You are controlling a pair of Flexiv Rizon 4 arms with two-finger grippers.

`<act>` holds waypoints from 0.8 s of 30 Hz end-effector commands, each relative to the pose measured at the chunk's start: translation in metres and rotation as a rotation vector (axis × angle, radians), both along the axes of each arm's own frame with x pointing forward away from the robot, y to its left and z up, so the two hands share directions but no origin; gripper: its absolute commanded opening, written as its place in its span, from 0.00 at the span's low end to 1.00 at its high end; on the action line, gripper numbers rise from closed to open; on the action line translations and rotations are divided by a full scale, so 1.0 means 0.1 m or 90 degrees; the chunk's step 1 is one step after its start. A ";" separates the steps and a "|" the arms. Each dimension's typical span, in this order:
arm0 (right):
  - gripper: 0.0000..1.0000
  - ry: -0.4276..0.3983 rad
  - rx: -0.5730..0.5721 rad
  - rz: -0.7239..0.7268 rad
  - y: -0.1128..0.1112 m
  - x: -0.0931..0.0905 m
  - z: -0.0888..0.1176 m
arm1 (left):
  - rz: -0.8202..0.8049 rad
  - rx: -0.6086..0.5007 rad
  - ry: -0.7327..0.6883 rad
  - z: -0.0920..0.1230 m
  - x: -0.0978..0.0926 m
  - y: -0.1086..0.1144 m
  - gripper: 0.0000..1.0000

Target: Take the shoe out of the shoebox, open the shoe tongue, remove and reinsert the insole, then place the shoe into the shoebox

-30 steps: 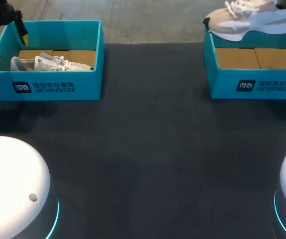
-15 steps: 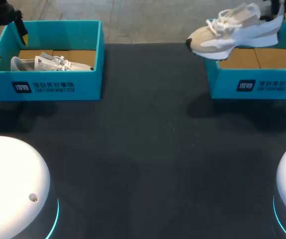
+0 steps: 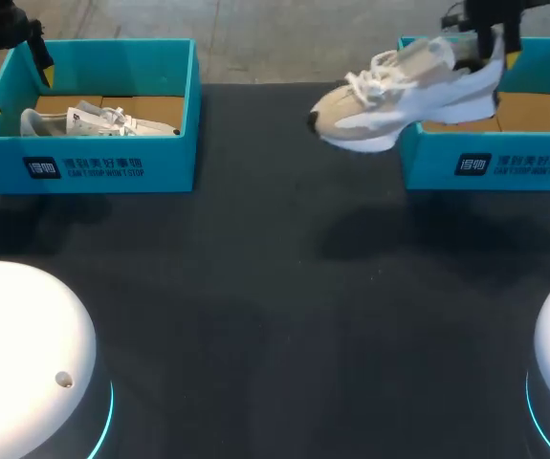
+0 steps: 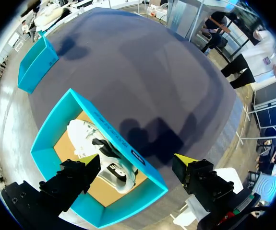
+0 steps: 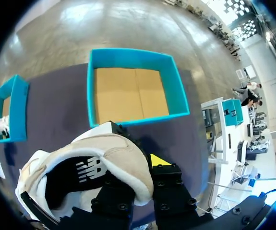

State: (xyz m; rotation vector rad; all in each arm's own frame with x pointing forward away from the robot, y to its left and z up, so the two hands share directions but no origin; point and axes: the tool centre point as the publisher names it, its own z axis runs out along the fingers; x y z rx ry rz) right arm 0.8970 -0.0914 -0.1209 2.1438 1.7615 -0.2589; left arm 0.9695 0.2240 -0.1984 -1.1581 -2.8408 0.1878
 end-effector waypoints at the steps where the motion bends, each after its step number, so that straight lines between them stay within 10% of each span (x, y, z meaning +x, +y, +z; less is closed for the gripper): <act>1: 0.00 -0.021 -0.010 0.005 0.27 -0.23 0.00 | 0.000 0.001 -0.001 0.00 -0.01 0.00 1.00; 24: 0.00 -0.002 -0.041 0.048 1.35 -1.23 -0.24 | 0.000 0.001 -0.001 0.00 -0.01 0.00 1.00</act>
